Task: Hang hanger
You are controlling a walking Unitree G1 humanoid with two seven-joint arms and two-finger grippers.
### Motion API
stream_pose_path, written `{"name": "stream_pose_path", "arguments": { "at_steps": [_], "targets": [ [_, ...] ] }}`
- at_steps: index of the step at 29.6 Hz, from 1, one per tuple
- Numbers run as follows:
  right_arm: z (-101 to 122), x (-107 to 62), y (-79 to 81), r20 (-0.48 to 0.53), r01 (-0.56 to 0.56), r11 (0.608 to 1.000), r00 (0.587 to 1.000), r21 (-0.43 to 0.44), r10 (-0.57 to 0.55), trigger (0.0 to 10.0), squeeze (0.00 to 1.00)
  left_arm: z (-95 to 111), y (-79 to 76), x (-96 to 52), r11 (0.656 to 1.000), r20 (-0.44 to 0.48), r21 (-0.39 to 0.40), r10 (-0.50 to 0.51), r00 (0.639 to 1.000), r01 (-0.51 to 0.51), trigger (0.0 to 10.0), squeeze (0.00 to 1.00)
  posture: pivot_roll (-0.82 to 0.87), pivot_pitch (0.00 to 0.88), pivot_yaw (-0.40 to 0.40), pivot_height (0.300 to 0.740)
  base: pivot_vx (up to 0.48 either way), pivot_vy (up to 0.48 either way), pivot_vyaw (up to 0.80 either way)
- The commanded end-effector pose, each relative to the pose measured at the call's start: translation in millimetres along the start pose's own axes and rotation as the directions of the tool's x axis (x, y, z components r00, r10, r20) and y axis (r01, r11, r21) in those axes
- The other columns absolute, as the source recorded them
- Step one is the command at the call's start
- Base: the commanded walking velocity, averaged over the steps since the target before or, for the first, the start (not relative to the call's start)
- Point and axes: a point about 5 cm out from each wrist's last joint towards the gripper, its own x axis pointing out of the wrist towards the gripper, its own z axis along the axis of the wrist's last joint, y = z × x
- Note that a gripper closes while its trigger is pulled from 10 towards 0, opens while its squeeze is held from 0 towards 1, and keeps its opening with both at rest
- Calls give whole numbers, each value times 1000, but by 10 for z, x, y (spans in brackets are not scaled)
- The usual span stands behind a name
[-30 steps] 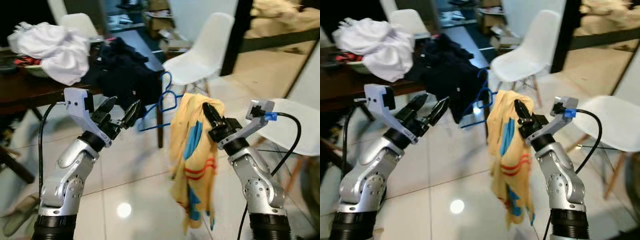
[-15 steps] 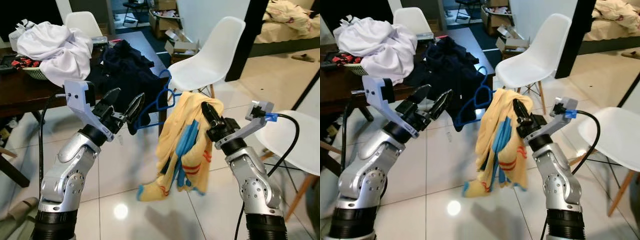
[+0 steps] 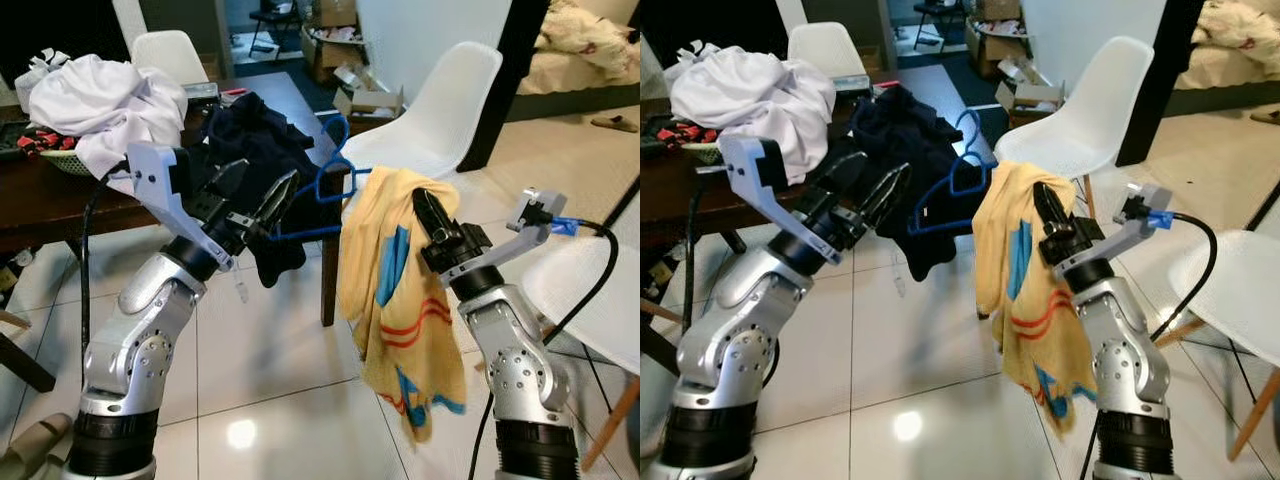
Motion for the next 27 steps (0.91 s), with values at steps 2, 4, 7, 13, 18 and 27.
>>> {"name": "stream_pose_path", "arguments": {
  "at_steps": [2,4,7,13,18,27],
  "targets": [
    [69,75,135,41,-69,998,997,2,68,10000,0,17,11,-7,1000,1,3,-3,1000,3,10000,0,-9,52,23,740,360,0,800],
    [80,85,149,47,-76,997,996,8,75,10000,0,15,5,-6,1000,1,1,-7,1000,7,10000,0,-9,52,23,740,358,0,800],
    [78,96,154,45,-77,997,996,16,76,10000,0,8,-9,-4,1000,0,-3,-12,1000,12,10000,0,-8,47,24,740,360,0,0],
    [56,118,133,35,-55,998,998,28,54,10000,0,4,-38,7,1000,-3,0,-23,1000,23,10000,0,-6,43,23,740,369,0,0],
    [69,131,114,38,-36,999,999,18,35,10000,0,20,-17,13,1000,-3,12,-15,1000,15,10000,0,-6,43,23,740,387,0,0],
    [416,259,-166,118,139,989,984,-43,-133,10000,0,123,40,33,999,15,41,-14,1000,13,10000,0,-4,46,23,740,415,0,-444]
  ]
}}
